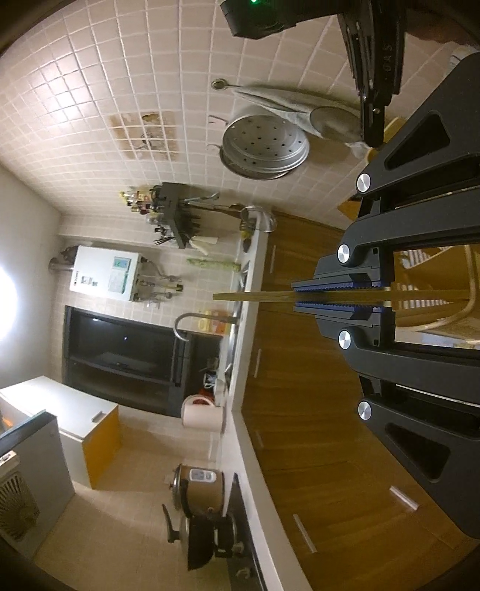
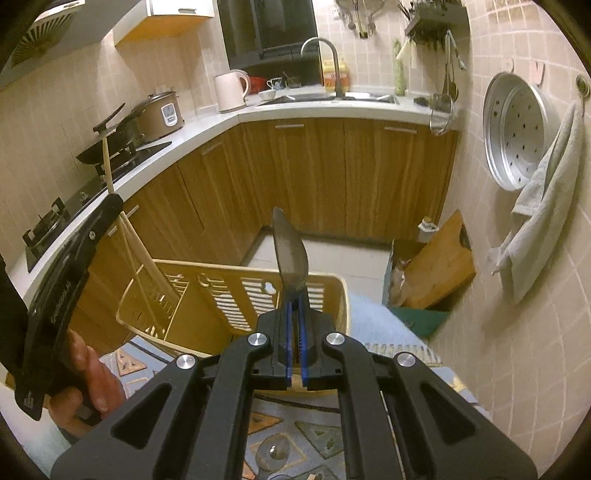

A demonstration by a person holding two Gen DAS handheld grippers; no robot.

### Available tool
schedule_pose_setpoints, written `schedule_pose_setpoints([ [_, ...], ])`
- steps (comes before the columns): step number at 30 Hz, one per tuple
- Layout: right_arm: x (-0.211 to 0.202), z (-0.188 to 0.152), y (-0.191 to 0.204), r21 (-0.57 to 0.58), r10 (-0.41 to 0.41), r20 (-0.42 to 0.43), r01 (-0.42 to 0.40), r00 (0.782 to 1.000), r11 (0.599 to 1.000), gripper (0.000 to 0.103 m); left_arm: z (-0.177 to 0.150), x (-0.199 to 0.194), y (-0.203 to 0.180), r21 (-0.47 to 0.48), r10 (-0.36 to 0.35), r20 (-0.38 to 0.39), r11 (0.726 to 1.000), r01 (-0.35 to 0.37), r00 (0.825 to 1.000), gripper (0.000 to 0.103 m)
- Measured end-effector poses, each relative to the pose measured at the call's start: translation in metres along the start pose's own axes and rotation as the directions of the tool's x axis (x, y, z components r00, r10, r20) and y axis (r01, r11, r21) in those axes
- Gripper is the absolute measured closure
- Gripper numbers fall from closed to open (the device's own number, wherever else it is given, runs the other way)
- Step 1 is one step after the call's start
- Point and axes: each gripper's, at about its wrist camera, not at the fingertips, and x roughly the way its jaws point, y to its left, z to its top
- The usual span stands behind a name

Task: Organize utensils
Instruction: 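Carry the chopstick with left tool while right tool carries the clear spoon into the caddy, then open left tool releasing the chopstick while right tool releases the clear spoon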

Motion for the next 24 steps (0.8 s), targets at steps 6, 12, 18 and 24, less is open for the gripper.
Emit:
schedule_pose_setpoints([
  [6,-0.013,0.000,-0.004,0.028,0.064,-0.022,-0.063,0.998,0.998,0.083,0.004,-0.015,0.007,-0.020,-0.013,-0.022,1.000,0.012,1.000,0.085],
  [12,-0.045,-0.011,-0.001,0.031,0.069,0.031,-0.070,0.997,0.997,0.045,0.013,-0.041,0.019,-0.067,-0.055,-0.064,0.996,0.050,0.996,0.077],
  [18,-0.071,-0.023,0.005,0.050,0.069,0.014,-0.069,0.998,0.996,0.045,0.026,-0.070,0.023,-0.077,-0.088,-0.124,0.994,0.078,0.988,0.077],
  [24,-0.088,-0.040,0.019,0.031,0.054,-0.059,-0.052,0.997,0.998,0.045,0.034,-0.097,0.022,-0.073,-0.137,-0.215,0.990,0.123,0.967,0.077],
])
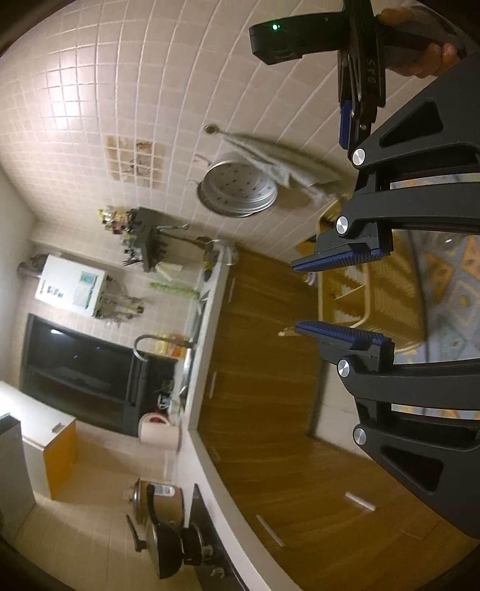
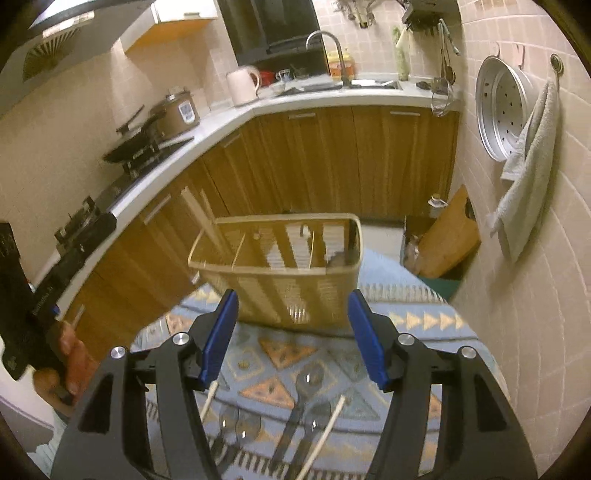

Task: Organize utensils
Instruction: 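Open left tool releasing the chopstick while right tool releases the clear spoon, then move both tools back down over the clear spoons on the table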

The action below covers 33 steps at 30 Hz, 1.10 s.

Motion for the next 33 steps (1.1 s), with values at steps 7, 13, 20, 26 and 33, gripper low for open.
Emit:
schedule_pose_setpoints([
  [7,0.005,-0.031,0.008,-0.005,-0.006,-0.131,0.006,0.991,1.000,0.045,-0.022,-0.008,-0.003,0.003,-0.014,-0.204,1.000,0.015,0.979,0.077],
  [13,0.029,-0.063,0.002,0.029,-0.023,-0.255,0.031,0.967,0.999,0.049,-0.072,0.006,0.008,-0.075,-0.101,-0.449,0.994,0.076,0.888,0.077],
  [20,0.066,-0.102,-0.012,0.084,0.001,-0.418,0.038,0.909,0.996,0.064,-0.139,0.026,0.008,-0.079,-0.146,-0.652,0.989,0.125,0.744,0.077],
  [26,0.087,-0.123,-0.024,0.149,0.046,-0.487,0.031,0.872,0.988,0.073,-0.177,0.032,0.010,-0.108,-0.173,-0.744,0.984,0.139,0.645,0.079],
  [33,0.102,-0.134,-0.022,0.154,0.054,-0.513,0.030,0.856,0.988,0.077,-0.195,0.044,-0.001,-0.076,-0.139,-0.802,0.988,0.132,0.581,0.079],
])
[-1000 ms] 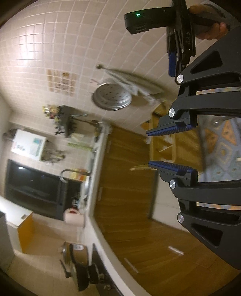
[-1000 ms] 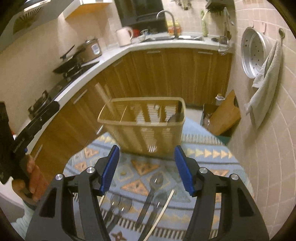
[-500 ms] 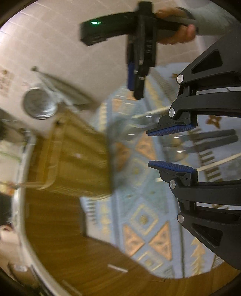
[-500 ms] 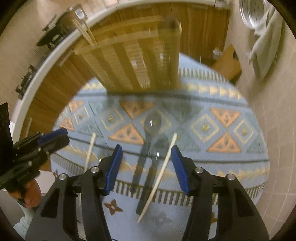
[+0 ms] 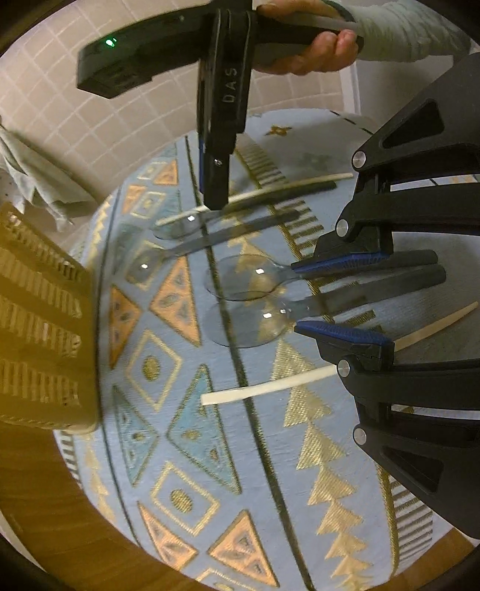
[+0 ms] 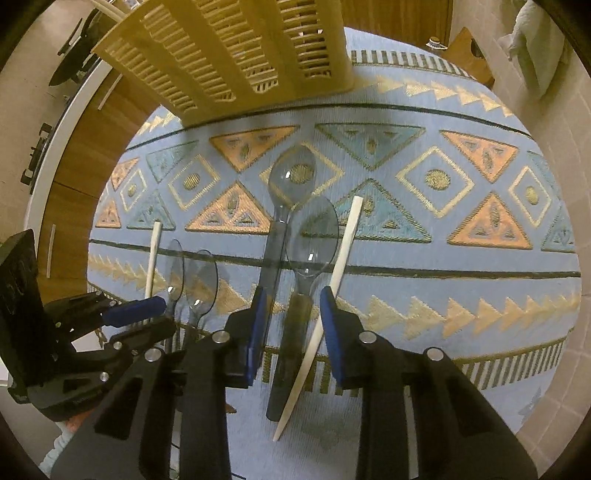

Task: Organize utensils
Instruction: 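Move both tools back down over the clear spoons on the table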

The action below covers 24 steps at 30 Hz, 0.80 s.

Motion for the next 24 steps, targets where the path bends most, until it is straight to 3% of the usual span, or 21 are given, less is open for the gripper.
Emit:
schedule_pose_setpoints([
  [5,0.006,0.001,-0.002,-0.002,0.001,-0.013,-0.001,1.000,1.000,0.079,0.000,0.004,-0.008,0.019,0.042,-0.008,0.999,-0.042,0.999,0.079],
  [11,0.018,0.005,-0.001,-0.006,0.001,-0.033,-0.001,0.999,1.000,0.081,0.004,0.014,-0.030,0.075,0.145,-0.025,0.987,-0.142,0.989,0.079],
  [15,0.019,0.002,0.006,-0.040,-0.041,-0.021,0.041,0.999,0.998,0.088,0.003,0.018,-0.039,0.109,0.214,-0.023,0.972,-0.210,0.977,0.079],
  [24,0.025,-0.001,0.028,-0.103,-0.167,-0.005,0.166,0.986,0.981,0.088,0.006,0.024,-0.045,0.128,0.256,-0.032,0.960,-0.250,0.966,0.081],
])
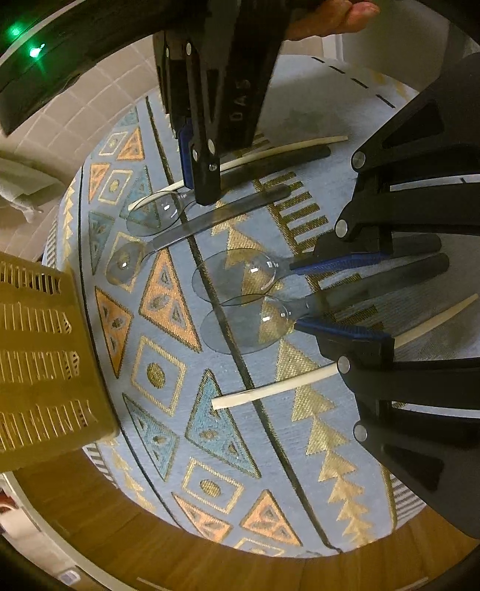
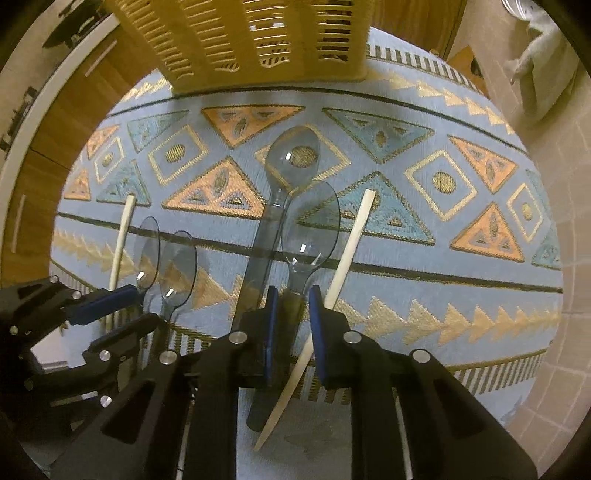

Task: Organize utensils
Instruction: 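Move both tools back down over the clear spoons on the table, then grasp a clear spoon with left tool while right tool grasps another clear spoon, then lift and carry both clear spoons toward the yellow caddy, lowering them in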

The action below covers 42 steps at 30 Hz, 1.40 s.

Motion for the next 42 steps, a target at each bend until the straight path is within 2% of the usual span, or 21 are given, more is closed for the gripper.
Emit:
schedule_pose_setpoints([
  [2,0.002,0.000,0.007,-0.024,-0.030,0.006,0.030,1.000,0.999,0.091,0.000,0.001,-0.001,-0.001,-0.007,0.002,1.000,0.007,1.000,0.085],
  [3,0.002,-0.001,0.008,-0.029,-0.035,0.009,0.035,0.999,0.999,0.091,0.000,0.001,-0.002,-0.003,-0.022,0.000,1.000,0.022,1.000,0.093],
  [8,0.001,-0.003,0.009,-0.042,-0.034,0.020,0.035,0.999,0.999,0.092,-0.002,0.002,-0.002,-0.001,-0.018,0.011,1.000,0.018,1.000,0.093],
  [11,-0.002,-0.007,0.010,-0.042,-0.012,0.026,0.013,1.000,0.999,0.096,-0.003,-0.001,0.001,-0.020,-0.031,0.027,0.999,0.031,0.999,0.095],
  [13,-0.011,-0.009,0.003,-0.041,0.009,0.040,-0.008,0.999,0.999,0.101,-0.005,-0.005,0.003,-0.032,-0.052,0.052,0.998,0.053,0.997,0.102],
  [15,-0.017,-0.009,0.001,-0.042,0.020,0.051,-0.018,0.998,0.999,0.101,-0.006,-0.011,0.007,-0.051,-0.081,0.070,0.995,0.084,0.994,0.102],
  [18,-0.020,-0.007,-0.001,-0.041,0.041,0.056,-0.039,0.998,0.998,0.101,-0.008,-0.020,0.014,-0.068,-0.090,0.120,0.993,0.098,0.989,0.102],
  [24,-0.017,-0.008,-0.020,0.008,0.098,0.039,-0.098,0.994,0.995,0.101,-0.012,-0.033,0.025,-0.095,-0.109,0.164,0.987,0.126,0.980,0.102],
  [29,-0.028,-0.009,-0.025,-0.007,0.131,0.078,-0.131,0.988,0.991,0.101,-0.014,-0.049,0.032,-0.118,-0.134,0.216,0.980,0.162,0.967,0.102],
  [32,-0.046,-0.014,-0.023,-0.031,0.162,0.141,-0.160,0.977,0.987,0.101,-0.011,-0.065,0.036,-0.128,-0.143,0.273,0.975,0.183,0.951,0.102],
  [34,-0.060,-0.017,-0.026,-0.058,0.203,0.196,-0.196,0.959,0.979,0.101,-0.009,-0.079,0.038,-0.129,-0.146,0.322,0.972,0.196,0.935,0.102],
  [38,-0.091,-0.023,-0.030,-0.091,0.274,0.323,-0.258,0.906,0.962,0.101,-0.001,-0.100,0.041,-0.137,-0.145,0.417,0.966,0.220,0.897,0.102],
  [41,-0.114,-0.020,-0.033,-0.117,0.311,0.397,-0.289,0.863,0.950,0.101,0.009,-0.119,0.048,-0.150,-0.136,0.500,0.959,0.240,0.855,0.102],
  [42,-0.124,-0.019,-0.033,-0.128,0.321,0.425,-0.295,0.847,0.947,0.101,0.013,-0.127,0.049,-0.153,-0.122,0.538,0.959,0.239,0.834,0.102],
])
